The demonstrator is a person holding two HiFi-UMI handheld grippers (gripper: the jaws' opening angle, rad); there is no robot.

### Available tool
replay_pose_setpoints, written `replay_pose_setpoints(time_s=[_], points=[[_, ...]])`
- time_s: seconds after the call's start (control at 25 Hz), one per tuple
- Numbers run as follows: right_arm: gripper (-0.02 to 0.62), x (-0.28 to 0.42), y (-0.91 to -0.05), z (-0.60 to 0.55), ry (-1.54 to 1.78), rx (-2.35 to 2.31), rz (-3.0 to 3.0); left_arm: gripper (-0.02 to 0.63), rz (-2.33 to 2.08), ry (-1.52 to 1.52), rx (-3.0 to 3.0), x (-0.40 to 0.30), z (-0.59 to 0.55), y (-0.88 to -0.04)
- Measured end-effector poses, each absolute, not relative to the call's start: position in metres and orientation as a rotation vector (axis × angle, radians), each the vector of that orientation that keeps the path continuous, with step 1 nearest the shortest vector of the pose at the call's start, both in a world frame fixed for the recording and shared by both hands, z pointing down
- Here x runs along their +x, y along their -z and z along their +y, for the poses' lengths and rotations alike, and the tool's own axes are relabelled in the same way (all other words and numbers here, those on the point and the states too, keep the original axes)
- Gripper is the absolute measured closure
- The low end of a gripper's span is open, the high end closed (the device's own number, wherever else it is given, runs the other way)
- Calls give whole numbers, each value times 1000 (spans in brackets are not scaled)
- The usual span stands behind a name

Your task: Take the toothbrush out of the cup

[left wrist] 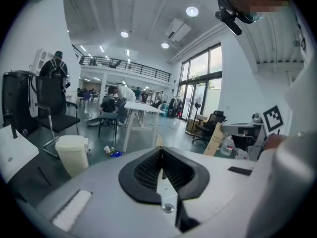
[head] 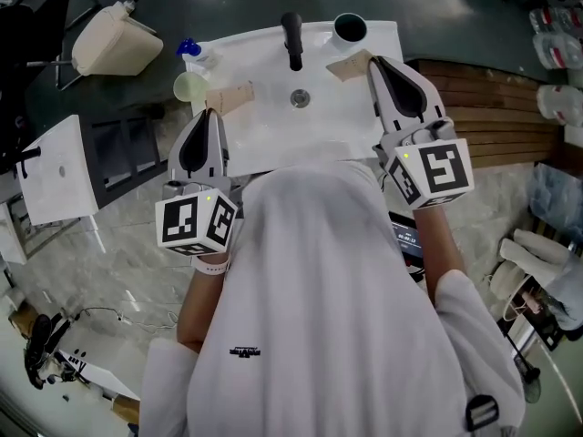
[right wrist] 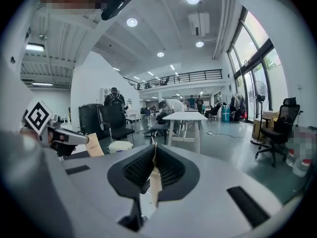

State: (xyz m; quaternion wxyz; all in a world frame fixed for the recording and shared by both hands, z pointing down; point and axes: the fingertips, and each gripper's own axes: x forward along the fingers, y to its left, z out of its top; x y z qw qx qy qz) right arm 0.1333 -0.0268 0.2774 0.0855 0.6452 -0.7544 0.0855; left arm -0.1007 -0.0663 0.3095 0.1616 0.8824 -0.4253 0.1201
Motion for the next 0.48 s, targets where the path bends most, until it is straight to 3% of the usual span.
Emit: replay_pose_setpoints(time_s=[0.48], points=[[586, 136, -282, -22, -286, 1921, -2247, 600, -1196, -367, 2522, -96, -64, -312]])
